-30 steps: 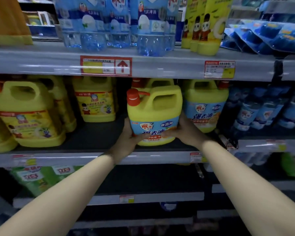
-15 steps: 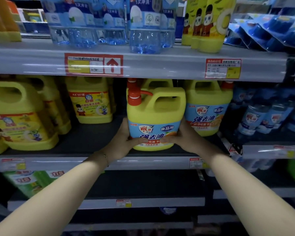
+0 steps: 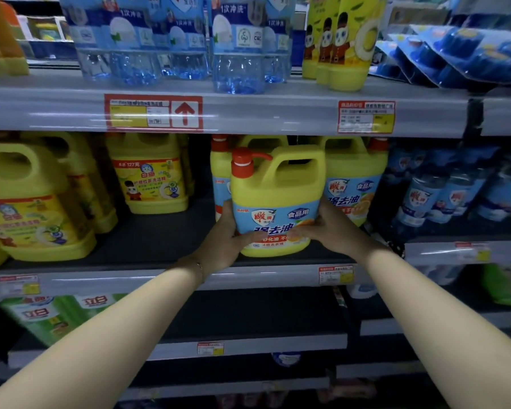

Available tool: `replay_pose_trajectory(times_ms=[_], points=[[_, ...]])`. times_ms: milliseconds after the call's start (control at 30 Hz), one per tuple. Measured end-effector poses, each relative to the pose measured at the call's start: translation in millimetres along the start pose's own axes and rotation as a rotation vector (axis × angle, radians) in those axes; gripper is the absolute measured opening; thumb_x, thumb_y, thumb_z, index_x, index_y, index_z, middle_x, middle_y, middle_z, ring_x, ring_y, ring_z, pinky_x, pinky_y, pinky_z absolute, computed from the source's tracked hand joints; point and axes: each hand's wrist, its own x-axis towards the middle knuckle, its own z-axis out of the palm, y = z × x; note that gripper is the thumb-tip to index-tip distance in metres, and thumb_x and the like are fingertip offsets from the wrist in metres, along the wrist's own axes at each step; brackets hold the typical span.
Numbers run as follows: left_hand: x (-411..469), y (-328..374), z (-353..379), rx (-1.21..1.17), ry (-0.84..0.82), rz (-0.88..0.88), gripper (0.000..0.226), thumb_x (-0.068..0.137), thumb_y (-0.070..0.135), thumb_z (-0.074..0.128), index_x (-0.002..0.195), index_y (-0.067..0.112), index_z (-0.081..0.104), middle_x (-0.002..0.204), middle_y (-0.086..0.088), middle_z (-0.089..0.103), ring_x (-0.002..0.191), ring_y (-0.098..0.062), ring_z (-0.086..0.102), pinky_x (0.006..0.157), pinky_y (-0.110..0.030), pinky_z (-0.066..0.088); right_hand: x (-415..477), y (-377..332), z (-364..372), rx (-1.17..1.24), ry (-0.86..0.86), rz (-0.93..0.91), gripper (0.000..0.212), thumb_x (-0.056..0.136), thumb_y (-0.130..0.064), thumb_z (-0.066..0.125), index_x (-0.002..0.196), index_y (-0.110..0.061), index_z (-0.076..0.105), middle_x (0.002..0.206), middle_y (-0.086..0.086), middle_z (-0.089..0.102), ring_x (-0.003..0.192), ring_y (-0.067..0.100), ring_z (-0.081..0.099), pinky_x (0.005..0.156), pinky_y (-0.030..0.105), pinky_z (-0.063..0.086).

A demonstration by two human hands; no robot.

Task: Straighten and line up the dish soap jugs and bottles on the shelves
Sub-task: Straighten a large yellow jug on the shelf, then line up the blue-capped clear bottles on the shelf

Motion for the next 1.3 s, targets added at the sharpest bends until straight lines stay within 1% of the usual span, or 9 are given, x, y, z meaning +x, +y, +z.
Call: replay_pose_trajectory(times_ms=[167, 267, 400, 633, 767, 967, 1067, 1167, 1300], points=[[29, 8, 41, 0.052, -0.046, 0.013, 0.071, 0.082, 0.019, 0.075, 0.134, 0.029, 0.028, 0.136, 0.005, 0.050, 0.124, -0.005, 0.049, 0.103, -0.020, 0.044, -12, 11, -43, -0.023, 0.013, 0.059, 0.075, 0.070, -0.020, 0.079, 0.136, -0.014, 0.042, 0.120, -0.016, 0.057, 0.101, -0.017, 0.055, 0.087, 0.011, 0.049], [47, 8, 56, 0.154, -0.072, 0.023, 0.074, 0.078, 0.037, 0.078, 0.134, 0.025, 0.032, 0.138, -0.001, 0.048, 0.129, -0.015, 0.046, 0.108, -0.036, 0.041, -20, 18, -63, -0.038, 0.010, 0.106, 0.056, 0.076, -0.013, 0.078, 0.125, -0.020, 0.051, 0.112, -0.016, 0.060, 0.086, -0.020, 0.058, 0.070, 0.005, 0.049], [53, 5, 68, 0.196, -0.105, -0.010, 0.084, 0.077, 0.045, 0.076, 0.140, 0.018, 0.028, 0.141, -0.003, 0.048, 0.127, -0.017, 0.049, 0.106, -0.041, 0.044, -27, 22, -74, -0.076, 0.045, 0.136, 0.053, 0.075, -0.016, 0.080, 0.119, -0.027, 0.053, 0.107, -0.023, 0.057, 0.086, -0.018, 0.053, 0.069, 0.000, 0.043], [56, 14, 91, 0.273, -0.075, -0.059, 0.087, 0.082, 0.042, 0.070, 0.145, 0.005, 0.023, 0.144, -0.018, 0.042, 0.131, -0.033, 0.045, 0.106, -0.048, 0.040, -36, 23, -94, -0.212, 0.062, 0.250, 0.062, 0.071, -0.030, 0.082, 0.127, -0.021, 0.057, 0.124, -0.007, 0.062, 0.106, 0.009, 0.059, 0.095, 0.031, 0.048], [55, 21, 105, 0.241, -0.057, -0.113, 0.089, 0.080, 0.040, 0.073, 0.143, 0.004, 0.021, 0.143, -0.020, 0.040, 0.129, -0.035, 0.045, 0.105, -0.050, 0.041, -40, 19, -97, -0.310, 0.130, 0.334, 0.059, 0.071, -0.032, 0.082, 0.124, -0.016, 0.059, 0.120, -0.003, 0.063, 0.100, 0.012, 0.058, 0.083, 0.024, 0.045], [53, 33, 105, 0.296, -0.125, -0.194, 0.086, 0.078, 0.052, 0.072, 0.139, 0.011, 0.027, 0.138, -0.009, 0.043, 0.125, -0.026, 0.048, 0.102, -0.040, 0.044, -51, -19, -81, -0.844, 0.031, 0.613, 0.046, 0.088, -0.059, 0.053, 0.073, -0.016, 0.048, 0.068, 0.000, 0.049, 0.067, 0.021, 0.052, 0.065, 0.031, 0.045], [45, 51, 98, 0.489, -0.285, -0.238, 0.069, 0.087, 0.052, 0.062, 0.142, 0.016, 0.038, 0.137, -0.004, 0.051, 0.118, -0.024, 0.055, 0.092, -0.030, 0.046, -55, -41, -60, -0.984, -0.007, 0.493, 0.034, 0.096, -0.049, 0.042, 0.089, -0.016, 0.049, 0.076, -0.001, 0.050, 0.072, 0.021, 0.052, 0.064, 0.031, 0.045], [31, 80, 82, 0.720, -0.365, -0.213, 0.031, 0.095, 0.043, 0.055, 0.117, 0.021, 0.053, 0.114, -0.004, 0.060, 0.095, -0.020, 0.057, 0.074, -0.025, 0.041, -59, -67, -42, -0.924, -0.083, 0.263, 0.021, 0.096, -0.036, 0.048, 0.102, -0.018, 0.057, 0.091, 0.000, 0.058, 0.077, 0.022, 0.056, 0.061, 0.030, 0.045], [13, 116, 41, 0.931, -0.250, 0.019, 0.031, 0.091, 0.047, 0.055, 0.114, 0.026, 0.059, 0.113, 0.004, 0.063, 0.095, -0.017, 0.060, 0.081, -0.029, 0.049, -64, -110, -27, -0.723, 0.063, -0.072, 0.016, 0.093, -0.031, 0.054, 0.090, -0.019, 0.065, 0.082, -0.001, 0.062, 0.073, 0.020, 0.058, 0.060, 0.035, 0.048]])
